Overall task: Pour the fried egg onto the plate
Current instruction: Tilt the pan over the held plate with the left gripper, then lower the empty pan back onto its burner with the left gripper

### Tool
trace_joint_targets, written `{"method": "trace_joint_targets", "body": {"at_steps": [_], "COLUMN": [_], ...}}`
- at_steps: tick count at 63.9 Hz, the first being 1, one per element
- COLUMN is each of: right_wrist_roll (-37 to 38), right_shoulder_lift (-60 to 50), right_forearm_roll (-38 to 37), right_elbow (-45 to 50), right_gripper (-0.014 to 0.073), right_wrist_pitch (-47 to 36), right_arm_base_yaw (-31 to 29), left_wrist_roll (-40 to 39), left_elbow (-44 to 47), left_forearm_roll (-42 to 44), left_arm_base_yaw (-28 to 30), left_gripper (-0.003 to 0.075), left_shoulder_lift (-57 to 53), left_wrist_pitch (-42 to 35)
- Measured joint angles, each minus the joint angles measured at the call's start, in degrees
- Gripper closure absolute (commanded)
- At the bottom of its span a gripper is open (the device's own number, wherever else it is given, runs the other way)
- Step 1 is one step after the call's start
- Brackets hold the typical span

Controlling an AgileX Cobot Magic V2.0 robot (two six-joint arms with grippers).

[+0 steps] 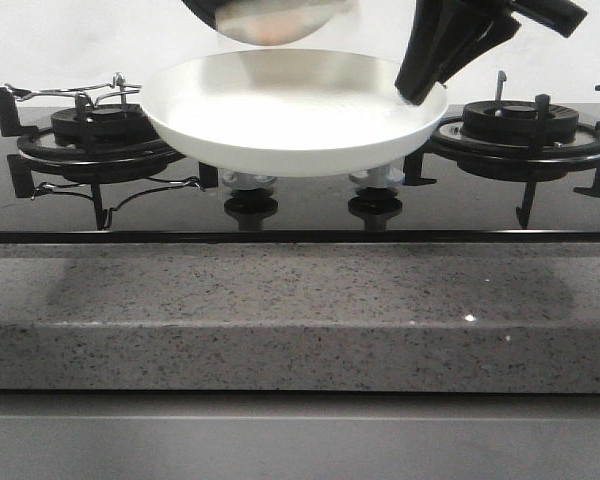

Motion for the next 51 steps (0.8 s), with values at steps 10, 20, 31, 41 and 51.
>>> {"method": "trace_joint_targets", "body": {"at_steps": [10, 20, 31, 41, 51], "right_wrist_roll": [0.0, 0.0, 0.0, 0.0, 0.0], "right_shoulder_lift": [0.0, 0.0, 0.0, 0.0, 0.0], "right_forearm_roll": [-0.3, -0.4, -0.4, -0.4, -0.4], "right_elbow": [0.0, 0.0, 0.0, 0.0, 0.0], "right_gripper": [0.0652, 0.0652, 0.0652, 0.0652, 0.0652], "right_wrist_pitch": [0.2, 0.2, 0.2, 0.2, 0.2], "right_arm_base_yaw": [0.0, 0.0, 0.0, 0.0, 0.0], "left_wrist_roll": [1.3, 1.6, -1.6, -14.7, -26.2], "left_elbow": [0.0, 0.0, 0.0, 0.0, 0.0], "left_forearm_roll": [0.1, 0.1, 0.0, -0.4, -6.8], "left_arm_base_yaw": [-0.7, -0.7, 0.7, 9.7, 22.3], "left_gripper": [0.0739, 0.0739, 0.0739, 0.0739, 0.0739], "left_shoulder_lift": [-0.7, -0.8, -0.8, -0.7, 2.6], "left_wrist_pitch": [-0.1, -0.6, -0.6, -0.6, 2.5]}}
